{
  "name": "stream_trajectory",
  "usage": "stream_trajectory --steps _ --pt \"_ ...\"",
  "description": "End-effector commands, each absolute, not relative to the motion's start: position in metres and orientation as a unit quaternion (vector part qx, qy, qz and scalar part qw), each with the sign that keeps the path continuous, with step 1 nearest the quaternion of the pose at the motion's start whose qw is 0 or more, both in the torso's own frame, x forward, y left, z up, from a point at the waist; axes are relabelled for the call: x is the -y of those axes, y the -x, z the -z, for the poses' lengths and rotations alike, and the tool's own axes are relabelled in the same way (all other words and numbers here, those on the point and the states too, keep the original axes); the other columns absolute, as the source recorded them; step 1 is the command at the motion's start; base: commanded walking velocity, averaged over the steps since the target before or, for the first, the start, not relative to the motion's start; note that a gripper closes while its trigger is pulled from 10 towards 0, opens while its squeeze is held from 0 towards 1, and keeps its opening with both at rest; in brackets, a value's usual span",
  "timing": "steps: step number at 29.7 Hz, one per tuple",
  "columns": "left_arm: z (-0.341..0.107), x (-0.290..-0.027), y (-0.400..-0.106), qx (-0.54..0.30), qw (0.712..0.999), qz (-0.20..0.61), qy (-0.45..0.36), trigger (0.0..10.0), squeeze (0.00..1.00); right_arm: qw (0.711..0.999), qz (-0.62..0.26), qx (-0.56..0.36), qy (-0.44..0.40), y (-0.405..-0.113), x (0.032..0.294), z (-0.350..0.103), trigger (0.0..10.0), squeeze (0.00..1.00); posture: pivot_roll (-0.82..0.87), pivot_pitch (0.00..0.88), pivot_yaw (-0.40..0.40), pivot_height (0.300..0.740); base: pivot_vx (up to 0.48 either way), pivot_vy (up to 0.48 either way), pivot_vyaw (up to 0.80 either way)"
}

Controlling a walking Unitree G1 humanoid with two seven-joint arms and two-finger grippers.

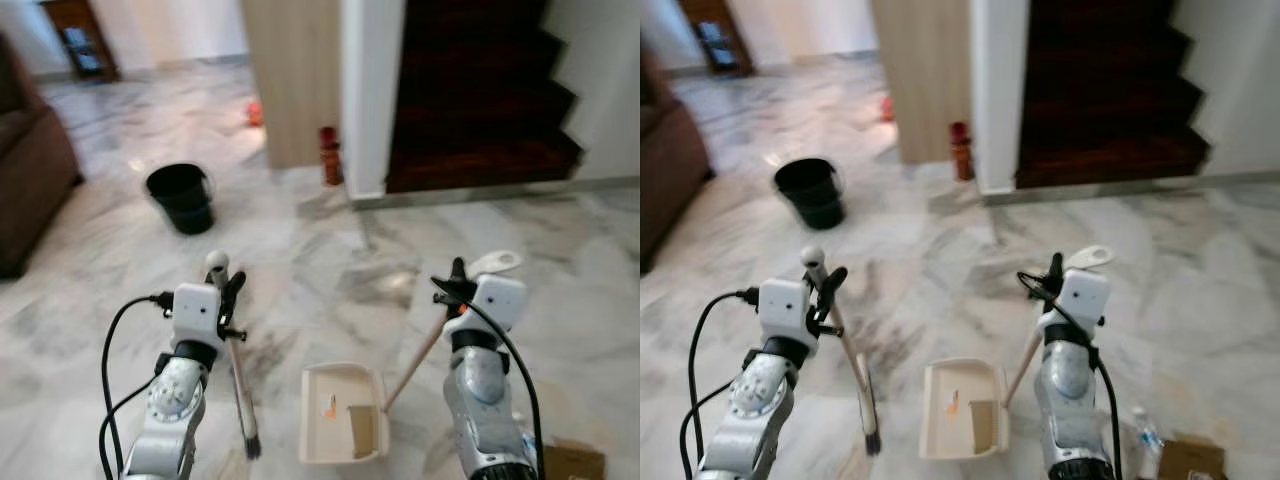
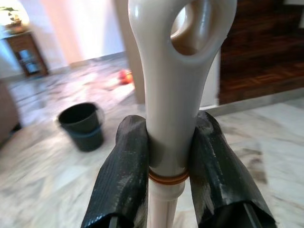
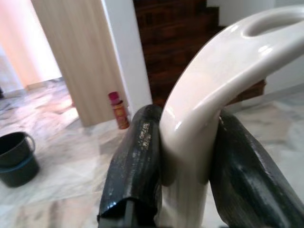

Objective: Sweep floor

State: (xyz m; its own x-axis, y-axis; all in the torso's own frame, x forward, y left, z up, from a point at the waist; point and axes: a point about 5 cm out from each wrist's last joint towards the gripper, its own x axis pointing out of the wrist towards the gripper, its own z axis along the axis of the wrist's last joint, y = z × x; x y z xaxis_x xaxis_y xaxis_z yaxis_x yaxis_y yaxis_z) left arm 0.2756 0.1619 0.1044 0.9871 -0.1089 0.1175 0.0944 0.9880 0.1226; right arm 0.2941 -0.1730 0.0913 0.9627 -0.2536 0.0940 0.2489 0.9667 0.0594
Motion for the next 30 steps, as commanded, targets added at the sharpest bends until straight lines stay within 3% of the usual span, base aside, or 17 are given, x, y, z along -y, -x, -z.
stream_trajectory --steps 1,18,26,30 --pt "-0.1123 -0.1664 -0.2767 0.076 0.994 0.046 -0.059 10.0 0.00 0.990 0.117 0.072 -0.025 -0.2989 0.1673 -0.1017 10.0 0.00 0.10 0.006 0.040 0.740 0.000 0.000 0.80" --pt "-0.1118 -0.1690 -0.2732 0.070 0.995 0.041 -0.056 10.0 0.00 0.993 0.103 0.056 -0.029 -0.2983 0.1637 -0.0968 10.0 0.00 0.10 0.028 0.039 0.740 0.000 0.000 0.06" --pt "-0.1114 -0.1691 -0.2729 0.067 0.995 0.040 -0.056 10.0 0.00 0.993 0.096 0.053 -0.034 -0.2982 0.1609 -0.0960 10.0 0.00 0.10 0.034 0.040 0.740 0.000 0.000 0.73" --pt "-0.1114 -0.1692 -0.2728 0.066 0.995 0.039 -0.056 10.0 0.00 0.993 0.094 0.051 -0.040 -0.2982 0.1602 -0.0956 10.0 0.00 0.10 0.038 0.040 0.740 0.000 0.000 0.00"
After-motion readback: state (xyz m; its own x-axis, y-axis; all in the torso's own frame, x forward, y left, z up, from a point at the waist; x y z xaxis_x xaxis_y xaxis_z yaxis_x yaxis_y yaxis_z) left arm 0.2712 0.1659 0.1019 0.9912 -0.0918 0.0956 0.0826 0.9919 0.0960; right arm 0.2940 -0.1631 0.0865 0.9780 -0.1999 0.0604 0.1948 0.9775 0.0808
